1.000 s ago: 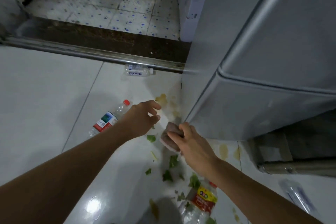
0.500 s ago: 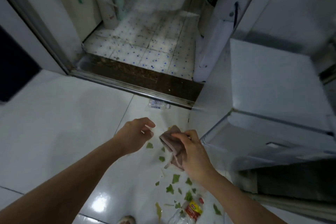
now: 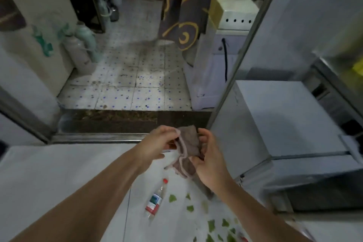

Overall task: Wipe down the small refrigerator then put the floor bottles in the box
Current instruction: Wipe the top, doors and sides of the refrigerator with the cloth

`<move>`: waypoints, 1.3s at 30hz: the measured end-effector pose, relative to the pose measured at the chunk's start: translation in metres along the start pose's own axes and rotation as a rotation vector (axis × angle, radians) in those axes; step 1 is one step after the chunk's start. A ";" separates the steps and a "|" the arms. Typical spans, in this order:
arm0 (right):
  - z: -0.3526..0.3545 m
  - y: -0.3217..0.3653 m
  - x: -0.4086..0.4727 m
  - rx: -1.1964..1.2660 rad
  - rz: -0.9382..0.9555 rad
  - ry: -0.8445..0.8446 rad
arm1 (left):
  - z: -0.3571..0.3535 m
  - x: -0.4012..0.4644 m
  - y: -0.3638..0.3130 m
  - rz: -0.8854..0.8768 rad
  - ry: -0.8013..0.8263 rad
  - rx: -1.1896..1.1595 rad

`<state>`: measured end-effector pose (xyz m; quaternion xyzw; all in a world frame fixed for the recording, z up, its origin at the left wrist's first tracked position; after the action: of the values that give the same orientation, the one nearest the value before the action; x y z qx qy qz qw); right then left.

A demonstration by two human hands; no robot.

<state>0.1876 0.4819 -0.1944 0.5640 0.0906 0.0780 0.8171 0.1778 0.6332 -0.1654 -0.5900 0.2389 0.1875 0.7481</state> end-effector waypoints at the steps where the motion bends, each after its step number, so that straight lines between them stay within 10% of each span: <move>1: -0.008 0.003 0.002 0.020 -0.026 -0.021 | 0.007 0.005 -0.001 0.014 0.037 -0.027; 21: 0.126 -0.020 0.059 0.294 -0.092 -0.441 | -0.086 0.120 -0.160 -0.531 0.335 0.326; 31: 0.224 -0.001 0.103 -0.352 0.262 -0.751 | -0.142 0.174 -0.231 -0.929 0.238 0.723; 36: 0.187 -0.058 0.093 -0.558 -0.014 -0.514 | -0.147 0.224 -0.195 -0.858 0.439 1.000; 39: 0.180 -0.063 0.092 -0.517 -0.115 -0.747 | -0.143 0.254 -0.198 -0.949 0.426 0.977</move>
<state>0.3207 0.3180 -0.1961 0.3251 -0.2015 -0.1559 0.9107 0.4767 0.4476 -0.1828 -0.2514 0.1540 -0.4062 0.8649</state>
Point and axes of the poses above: each hand's wrist, its own x-axis towards the middle knuckle, its own z-axis out of the back of the hand, y = z × x, the point moved 4 cm from there along x, towards the middle knuckle, and after that the axes turned 9 degrees about x, right-handed, at the moved point
